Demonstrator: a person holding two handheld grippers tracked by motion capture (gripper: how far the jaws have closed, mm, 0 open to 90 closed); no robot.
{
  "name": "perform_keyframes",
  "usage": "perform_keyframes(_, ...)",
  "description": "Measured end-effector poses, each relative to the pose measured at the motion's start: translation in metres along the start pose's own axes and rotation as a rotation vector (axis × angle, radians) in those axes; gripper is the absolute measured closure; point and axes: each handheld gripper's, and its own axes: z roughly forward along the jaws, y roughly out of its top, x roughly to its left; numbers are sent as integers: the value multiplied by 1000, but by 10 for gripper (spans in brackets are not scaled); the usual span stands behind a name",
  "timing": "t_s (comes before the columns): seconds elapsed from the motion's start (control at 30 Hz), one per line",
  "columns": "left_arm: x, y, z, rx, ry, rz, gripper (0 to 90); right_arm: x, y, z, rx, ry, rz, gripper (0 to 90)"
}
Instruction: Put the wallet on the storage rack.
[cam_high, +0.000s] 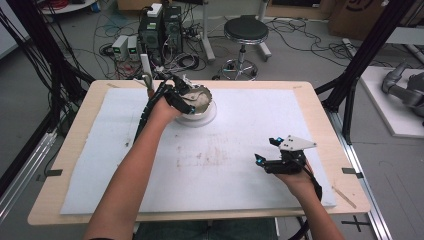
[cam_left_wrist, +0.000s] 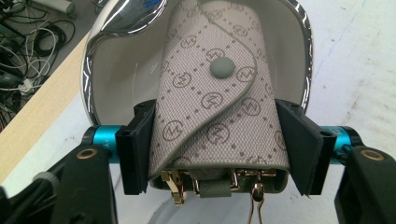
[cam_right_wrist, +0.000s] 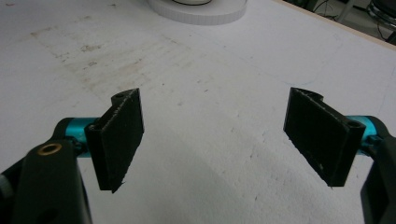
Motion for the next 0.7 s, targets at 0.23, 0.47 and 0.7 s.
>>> perform_keyframes(0.23, -2, 2, 0, -33, 16, 2, 325, 1, 0, 0, 2, 1, 2, 205)
perform_keyframes(0.47, 0, 0, -13, -96, 7, -27, 253, 1, 0, 0, -3, 2, 2, 205)
perform_keyframes(0.7, -4, -12, -41, -221, -34, -57, 230, -2, 0, -2, -13, -4, 12, 205)
